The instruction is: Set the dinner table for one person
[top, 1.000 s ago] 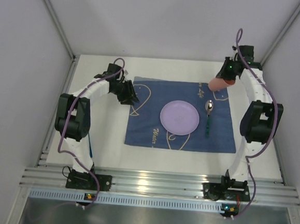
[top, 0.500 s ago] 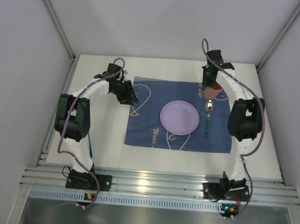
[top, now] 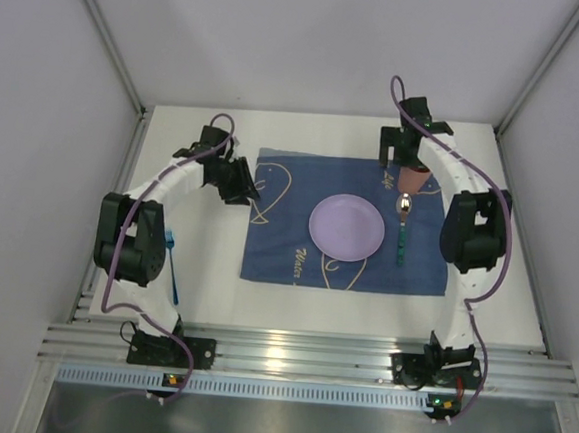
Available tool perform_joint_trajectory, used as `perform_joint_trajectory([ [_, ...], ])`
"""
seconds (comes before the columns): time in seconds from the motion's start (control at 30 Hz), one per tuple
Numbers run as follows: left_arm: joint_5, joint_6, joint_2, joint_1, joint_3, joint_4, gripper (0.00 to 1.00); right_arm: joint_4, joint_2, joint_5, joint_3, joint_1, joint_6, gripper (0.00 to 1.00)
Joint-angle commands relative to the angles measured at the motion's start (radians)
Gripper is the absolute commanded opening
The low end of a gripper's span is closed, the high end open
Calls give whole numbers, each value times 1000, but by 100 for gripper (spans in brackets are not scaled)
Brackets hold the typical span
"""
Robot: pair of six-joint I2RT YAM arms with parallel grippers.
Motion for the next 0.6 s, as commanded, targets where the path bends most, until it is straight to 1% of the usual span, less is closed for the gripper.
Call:
perform_joint_trajectory([
  [0.0,-42,-12,-80,4,-24,20,43,-11,-118,42,8,14,3,100],
  [0.13,-128,-40,-148,12,-33,6,43,-46,-228,117,5,24,32,100],
  [0.23,-177,-67,-226,23,-59,16,47,-72,-303,170,-2,43,58,100],
  [0.3,-249,-83,-280,26,-74,-10,47,-85,-349,199,-21,55,70,100],
  [0.33,-327,-107,-298,27,-80,-26,46,-91,-407,209,-30,75,76,100],
  [0.37,-356,-124,-318,27,-92,-44,46,-97,-437,209,-40,87,87,100],
  [0.43,-465,-168,-372,27,-105,-110,46,-123,-522,192,-71,131,99,100],
  [0.47,-555,-181,-386,29,-114,-133,47,-132,-555,169,-86,153,110,100],
  [0.5,-583,-205,-401,44,-119,-182,47,-137,-585,154,-134,194,116,100],
  [0.57,-585,-212,-407,84,-142,-202,48,-141,-684,117,-194,228,158,100],
])
